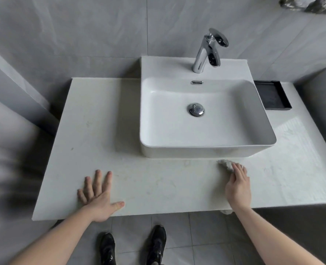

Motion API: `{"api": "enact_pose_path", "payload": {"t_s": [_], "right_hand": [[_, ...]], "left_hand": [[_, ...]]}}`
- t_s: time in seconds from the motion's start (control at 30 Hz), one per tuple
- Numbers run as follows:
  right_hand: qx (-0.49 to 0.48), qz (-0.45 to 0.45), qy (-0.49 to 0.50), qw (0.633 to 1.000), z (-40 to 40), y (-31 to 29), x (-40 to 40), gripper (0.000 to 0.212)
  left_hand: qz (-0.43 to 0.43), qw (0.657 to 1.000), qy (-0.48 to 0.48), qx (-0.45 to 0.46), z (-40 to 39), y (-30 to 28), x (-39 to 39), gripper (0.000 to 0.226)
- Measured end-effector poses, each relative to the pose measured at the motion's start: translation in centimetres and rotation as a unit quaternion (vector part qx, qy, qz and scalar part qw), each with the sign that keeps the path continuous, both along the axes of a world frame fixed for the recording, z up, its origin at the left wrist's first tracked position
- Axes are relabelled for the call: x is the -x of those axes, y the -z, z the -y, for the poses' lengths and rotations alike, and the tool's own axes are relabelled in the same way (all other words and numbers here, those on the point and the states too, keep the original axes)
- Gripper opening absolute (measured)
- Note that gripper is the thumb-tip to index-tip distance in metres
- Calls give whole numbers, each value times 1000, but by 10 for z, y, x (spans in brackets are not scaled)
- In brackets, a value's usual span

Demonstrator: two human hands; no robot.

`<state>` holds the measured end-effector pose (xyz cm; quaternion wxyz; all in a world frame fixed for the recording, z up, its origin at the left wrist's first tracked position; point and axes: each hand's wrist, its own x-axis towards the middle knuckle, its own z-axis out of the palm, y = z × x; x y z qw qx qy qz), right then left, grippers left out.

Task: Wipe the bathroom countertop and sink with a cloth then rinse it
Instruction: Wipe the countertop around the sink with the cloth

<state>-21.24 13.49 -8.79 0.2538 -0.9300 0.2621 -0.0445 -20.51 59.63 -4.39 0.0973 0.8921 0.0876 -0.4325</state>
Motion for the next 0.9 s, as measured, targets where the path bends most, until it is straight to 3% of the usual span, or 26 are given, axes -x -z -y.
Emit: {"api": "enact_pose_path", "payload": {"t_s": [0.13, 0.27, 0.47, 0.57, 0.63, 0.77, 0.9], "right_hand": [[38, -52, 38, 997, -10, 7, 0, 50], [19, -46, 65, 997, -89, 15, 3, 59], [-4, -1, -93, 996, -241, 17, 10, 69], [-28, 18, -192, 981, -311, 16, 15, 76], [-41, 19, -235, 971, -339, 15, 17, 76], [-102, 32, -218, 970, -338, 9, 12, 71], [-152, 71, -101, 981, -290, -9, 14, 58]], "left_hand": [[13, 1000, 7, 9, -5, 9, 2, 121], [39, 999, 14, 23, -8, 18, 4, 119], [117, 992, 31, 46, -18, 23, 12, 115], [160, 981, 63, 88, -48, 21, 14, 92], [232, 963, 68, 118, -78, 18, 12, 72], [384, 917, -34, 106, -149, 23, 2, 64], [376, 905, -177, 93, -202, 40, -11, 66]]}}
